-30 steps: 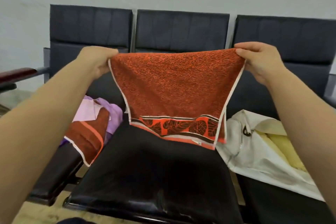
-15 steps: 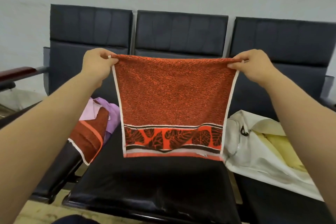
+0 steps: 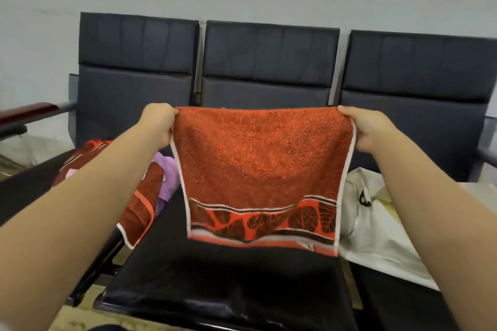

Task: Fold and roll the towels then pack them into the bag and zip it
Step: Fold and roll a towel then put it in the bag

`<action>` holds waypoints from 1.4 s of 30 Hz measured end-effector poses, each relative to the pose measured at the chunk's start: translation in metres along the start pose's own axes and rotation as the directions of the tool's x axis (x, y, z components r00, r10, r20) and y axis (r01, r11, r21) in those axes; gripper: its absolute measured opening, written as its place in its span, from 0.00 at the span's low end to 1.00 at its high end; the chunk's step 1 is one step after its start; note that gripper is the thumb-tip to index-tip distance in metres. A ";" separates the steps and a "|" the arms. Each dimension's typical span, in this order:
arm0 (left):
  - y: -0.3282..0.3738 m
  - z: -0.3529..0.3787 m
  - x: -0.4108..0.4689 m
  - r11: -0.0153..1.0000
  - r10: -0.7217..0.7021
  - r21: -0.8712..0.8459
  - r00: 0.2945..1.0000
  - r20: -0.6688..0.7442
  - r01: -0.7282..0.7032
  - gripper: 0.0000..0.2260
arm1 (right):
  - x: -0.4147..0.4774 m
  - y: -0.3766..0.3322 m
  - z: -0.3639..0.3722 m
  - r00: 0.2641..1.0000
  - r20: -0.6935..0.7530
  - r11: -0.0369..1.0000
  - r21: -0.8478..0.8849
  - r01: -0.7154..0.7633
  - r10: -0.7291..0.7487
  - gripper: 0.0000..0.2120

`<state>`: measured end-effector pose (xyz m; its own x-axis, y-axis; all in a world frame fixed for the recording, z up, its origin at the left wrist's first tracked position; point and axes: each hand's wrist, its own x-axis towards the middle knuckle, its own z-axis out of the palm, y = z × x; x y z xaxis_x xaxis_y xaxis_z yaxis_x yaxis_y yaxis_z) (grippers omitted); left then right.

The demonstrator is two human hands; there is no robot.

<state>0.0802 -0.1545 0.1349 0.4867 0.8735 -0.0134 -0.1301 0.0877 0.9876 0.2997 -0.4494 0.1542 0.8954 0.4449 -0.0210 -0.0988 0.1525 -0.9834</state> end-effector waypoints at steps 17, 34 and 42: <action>0.011 0.086 -0.086 0.862 0.330 0.119 0.724 0.606 -0.493 0.25 | -0.039 0.016 0.105 0.780 0.333 0.780 -0.170 0.603 -0.530 0.03; -0.011 0.037 -0.037 0.343 0.655 0.291 0.449 0.608 -0.893 0.08 | -0.025 -0.007 0.058 0.771 0.224 0.644 -0.440 0.626 -0.596 0.04; 0.017 0.044 -0.042 0.525 0.553 0.220 0.526 0.646 -0.822 0.04 | -0.035 -0.018 0.036 0.841 0.421 0.788 -0.360 0.500 -0.341 0.06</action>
<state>0.0953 -0.2111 0.1593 0.7424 0.1985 0.6399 -0.2784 -0.7773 0.5641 0.2546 -0.4362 0.1789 0.6035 0.6933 0.3938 0.5263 0.0246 -0.8499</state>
